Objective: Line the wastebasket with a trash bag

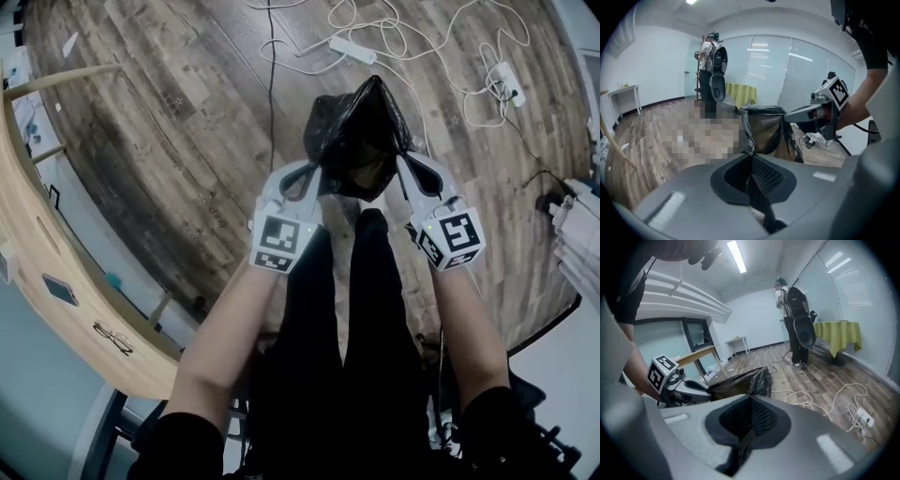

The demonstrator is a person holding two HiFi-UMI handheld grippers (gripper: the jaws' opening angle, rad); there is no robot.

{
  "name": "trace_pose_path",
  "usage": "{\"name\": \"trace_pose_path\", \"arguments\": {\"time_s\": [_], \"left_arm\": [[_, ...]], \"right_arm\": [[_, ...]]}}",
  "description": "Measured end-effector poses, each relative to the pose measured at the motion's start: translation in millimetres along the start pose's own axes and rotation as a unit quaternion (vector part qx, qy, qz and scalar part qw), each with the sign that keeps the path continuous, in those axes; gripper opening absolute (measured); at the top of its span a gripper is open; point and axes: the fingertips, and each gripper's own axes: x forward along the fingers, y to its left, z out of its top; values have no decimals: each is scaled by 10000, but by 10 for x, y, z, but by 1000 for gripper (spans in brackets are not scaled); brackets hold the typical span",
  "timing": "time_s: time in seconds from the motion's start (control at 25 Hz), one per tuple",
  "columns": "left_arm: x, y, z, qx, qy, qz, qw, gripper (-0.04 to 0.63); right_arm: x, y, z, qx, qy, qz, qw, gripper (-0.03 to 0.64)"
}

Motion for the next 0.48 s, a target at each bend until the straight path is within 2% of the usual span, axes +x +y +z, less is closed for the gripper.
{"name": "trace_pose_path", "arguments": {"time_s": [0.16,0.32,0.48], "left_arm": [[184,88,-224,-136,151,224,9995,6],[386,141,-433,-440,323,478,9974,6],[568,121,-748,-570,395,545,9961,6]], "right_arm": [[168,-152,-223,-3,122,188,9997,2],[329,-356,-503,5,258,365,9990,2],[504,-489,-746,-48,261,470,9985,2]]}}
